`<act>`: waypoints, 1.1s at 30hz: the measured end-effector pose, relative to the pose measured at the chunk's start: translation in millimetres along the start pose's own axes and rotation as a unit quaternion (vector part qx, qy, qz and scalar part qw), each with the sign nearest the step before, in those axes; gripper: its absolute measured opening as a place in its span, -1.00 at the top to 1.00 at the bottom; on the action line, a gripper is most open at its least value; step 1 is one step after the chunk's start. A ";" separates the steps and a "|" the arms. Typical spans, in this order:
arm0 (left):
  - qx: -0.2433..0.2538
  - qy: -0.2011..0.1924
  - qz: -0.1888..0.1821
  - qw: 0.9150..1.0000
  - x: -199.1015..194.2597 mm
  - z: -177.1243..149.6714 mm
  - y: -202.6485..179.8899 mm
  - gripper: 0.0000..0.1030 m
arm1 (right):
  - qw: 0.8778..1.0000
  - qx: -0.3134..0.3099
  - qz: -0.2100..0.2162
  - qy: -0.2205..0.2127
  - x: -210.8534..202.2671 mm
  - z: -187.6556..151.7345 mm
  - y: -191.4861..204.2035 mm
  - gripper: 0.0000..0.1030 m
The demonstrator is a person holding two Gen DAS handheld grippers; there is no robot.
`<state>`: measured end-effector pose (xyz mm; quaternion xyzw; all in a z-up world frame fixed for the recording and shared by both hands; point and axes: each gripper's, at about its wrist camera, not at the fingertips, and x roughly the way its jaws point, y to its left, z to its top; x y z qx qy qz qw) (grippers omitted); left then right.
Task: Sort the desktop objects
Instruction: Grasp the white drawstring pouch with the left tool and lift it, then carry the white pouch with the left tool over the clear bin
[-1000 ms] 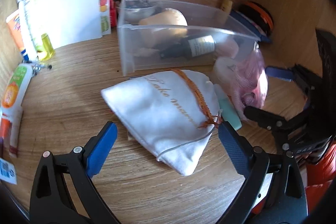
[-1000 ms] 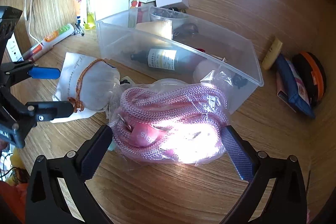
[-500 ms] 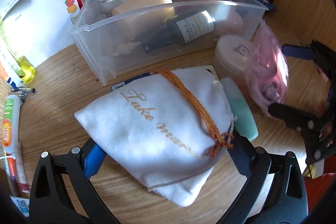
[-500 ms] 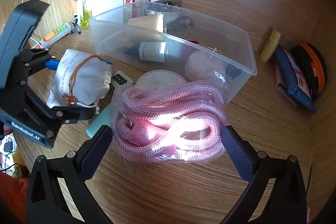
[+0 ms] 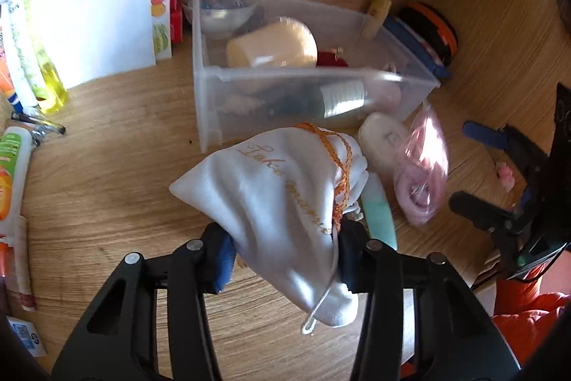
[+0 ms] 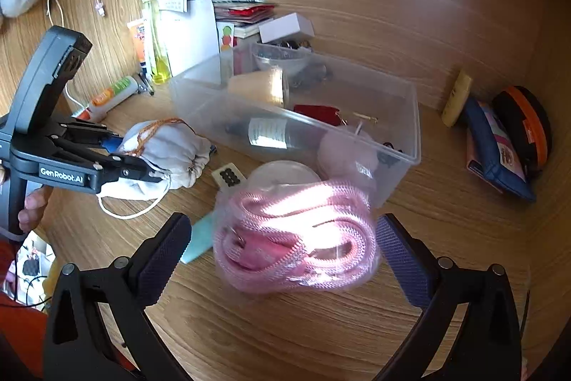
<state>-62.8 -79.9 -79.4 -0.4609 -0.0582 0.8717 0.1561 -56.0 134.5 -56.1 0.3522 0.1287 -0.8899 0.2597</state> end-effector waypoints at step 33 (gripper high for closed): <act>0.058 0.119 0.132 0.982 -33.7 -39.4 9.3 0.23 | 0.995 0.021 0.097 -0.023 13.2 15.4 18.0 -1.00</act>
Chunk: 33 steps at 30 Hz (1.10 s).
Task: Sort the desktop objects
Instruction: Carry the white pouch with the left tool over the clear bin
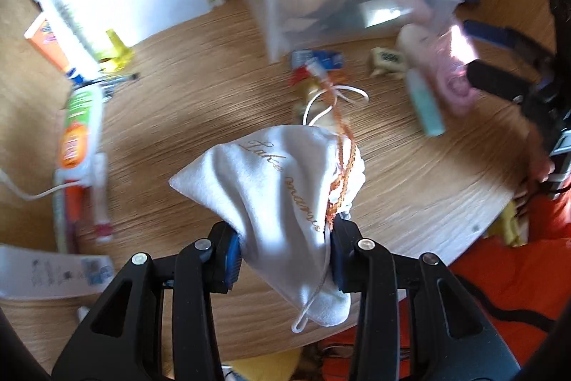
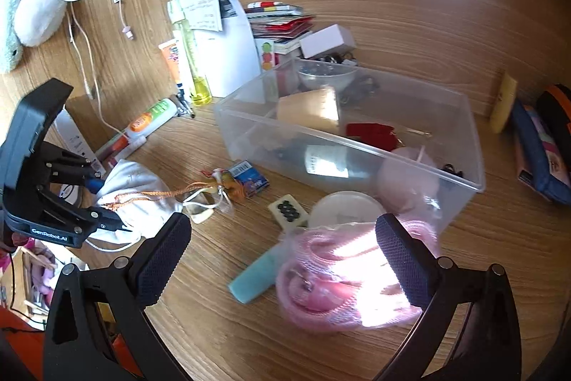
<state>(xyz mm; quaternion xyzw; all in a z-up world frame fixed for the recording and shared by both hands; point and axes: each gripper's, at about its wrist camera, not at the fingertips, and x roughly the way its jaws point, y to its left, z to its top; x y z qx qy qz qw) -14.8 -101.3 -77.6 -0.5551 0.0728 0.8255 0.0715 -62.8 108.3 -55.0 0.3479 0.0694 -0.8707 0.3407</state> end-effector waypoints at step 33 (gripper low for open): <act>0.022 -0.217 0.147 0.965 -74.6 74.2 -35.2 0.24 | 1.000 0.008 0.013 -0.026 -19.6 1.0 -21.8 -1.00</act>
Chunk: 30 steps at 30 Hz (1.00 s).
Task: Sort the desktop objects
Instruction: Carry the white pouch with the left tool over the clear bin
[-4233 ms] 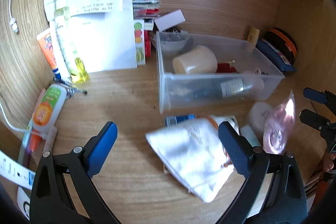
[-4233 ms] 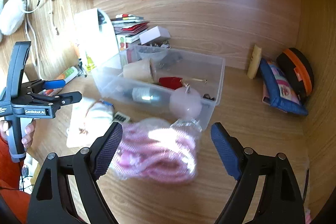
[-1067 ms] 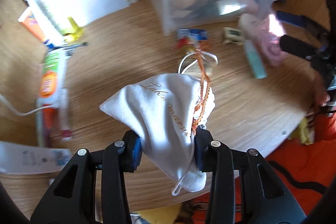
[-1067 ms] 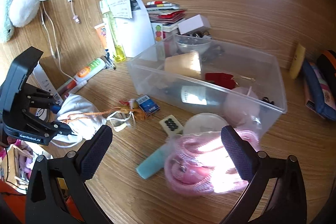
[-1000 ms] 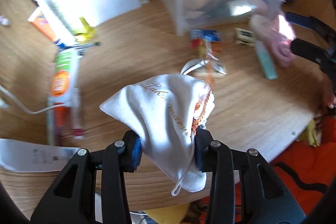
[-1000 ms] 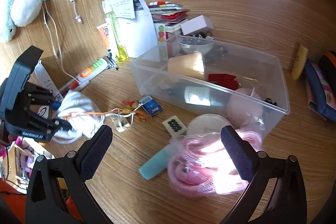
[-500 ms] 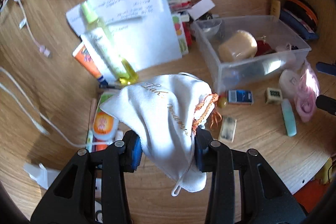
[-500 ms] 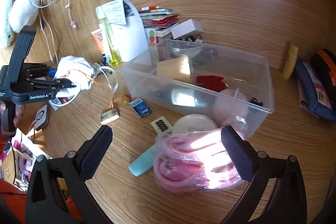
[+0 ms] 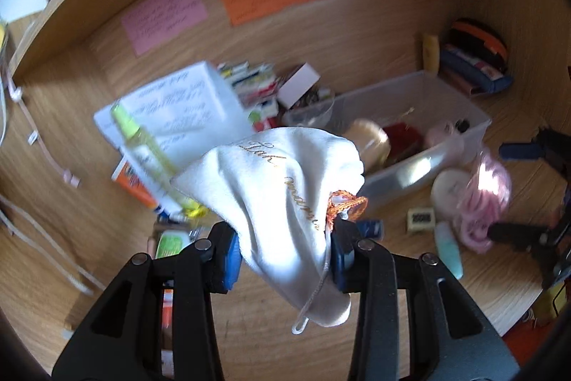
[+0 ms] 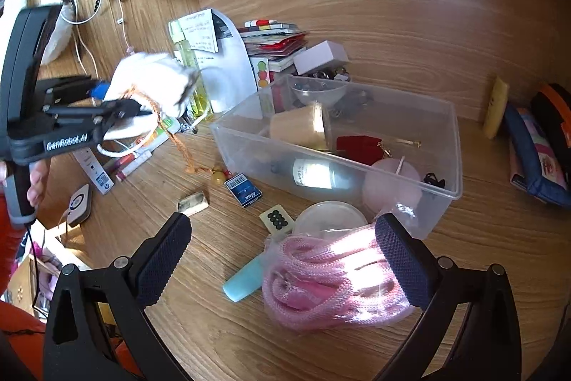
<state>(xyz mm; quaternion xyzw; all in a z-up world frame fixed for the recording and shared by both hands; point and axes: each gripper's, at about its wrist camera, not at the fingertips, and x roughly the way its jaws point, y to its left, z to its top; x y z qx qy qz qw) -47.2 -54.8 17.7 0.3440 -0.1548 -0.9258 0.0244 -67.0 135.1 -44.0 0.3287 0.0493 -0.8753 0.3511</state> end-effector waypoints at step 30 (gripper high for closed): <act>-0.052 0.064 -0.162 0.983 123.8 51.5 -46.4 -0.04 | 0.996 0.012 -0.025 0.080 24.9 -16.2 -49.3 -1.00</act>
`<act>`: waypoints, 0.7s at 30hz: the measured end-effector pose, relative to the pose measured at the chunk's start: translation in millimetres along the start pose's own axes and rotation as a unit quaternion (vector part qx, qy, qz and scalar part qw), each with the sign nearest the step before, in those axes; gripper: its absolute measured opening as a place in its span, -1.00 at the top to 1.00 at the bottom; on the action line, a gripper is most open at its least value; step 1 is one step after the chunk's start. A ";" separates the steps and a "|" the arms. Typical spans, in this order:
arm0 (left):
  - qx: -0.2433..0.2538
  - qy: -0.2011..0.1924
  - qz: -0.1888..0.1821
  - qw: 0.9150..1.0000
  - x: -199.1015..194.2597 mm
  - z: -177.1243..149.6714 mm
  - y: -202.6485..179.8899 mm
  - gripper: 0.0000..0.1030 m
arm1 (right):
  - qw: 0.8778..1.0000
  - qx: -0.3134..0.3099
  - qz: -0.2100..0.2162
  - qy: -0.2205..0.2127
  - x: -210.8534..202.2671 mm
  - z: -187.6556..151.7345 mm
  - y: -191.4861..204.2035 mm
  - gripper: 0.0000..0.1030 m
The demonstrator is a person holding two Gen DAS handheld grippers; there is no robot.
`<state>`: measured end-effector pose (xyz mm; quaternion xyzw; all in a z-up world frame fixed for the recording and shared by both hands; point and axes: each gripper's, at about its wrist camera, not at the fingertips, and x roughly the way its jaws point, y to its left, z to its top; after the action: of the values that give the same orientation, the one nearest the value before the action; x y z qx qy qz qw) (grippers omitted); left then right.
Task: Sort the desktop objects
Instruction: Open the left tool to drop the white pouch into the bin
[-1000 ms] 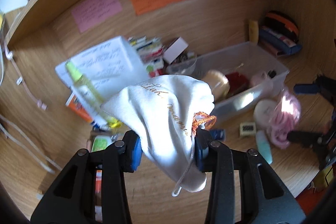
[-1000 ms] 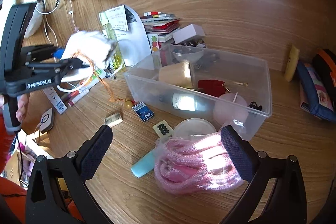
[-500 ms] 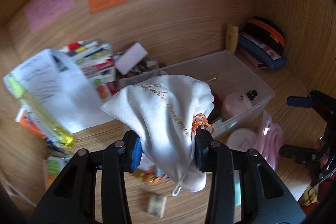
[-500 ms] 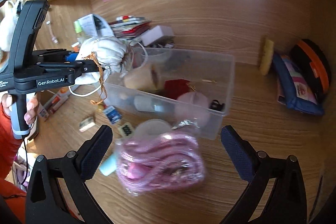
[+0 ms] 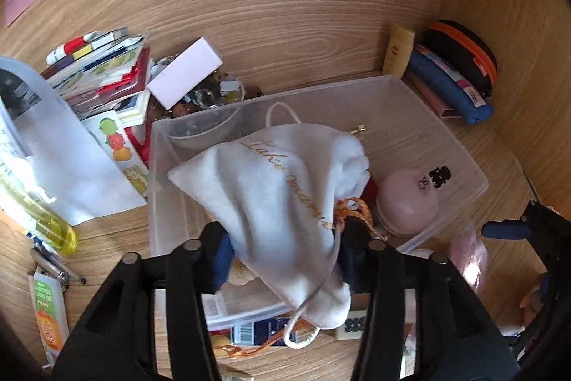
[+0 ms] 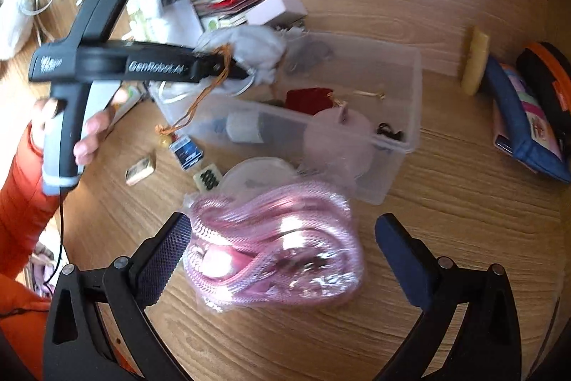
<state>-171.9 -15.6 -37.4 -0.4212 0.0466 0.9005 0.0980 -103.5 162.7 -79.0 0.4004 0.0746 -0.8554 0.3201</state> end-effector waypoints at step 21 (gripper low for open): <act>0.057 0.003 -0.006 0.998 -59.6 -77.0 -9.3 -0.74 | 0.999 -0.013 -0.045 0.021 2.5 -15.0 7.4 -1.00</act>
<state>-74.8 -27.5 -41.0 -0.4176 0.0961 0.8946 0.1270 -90.7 161.4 -89.9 0.4100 0.1106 -0.8594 0.2849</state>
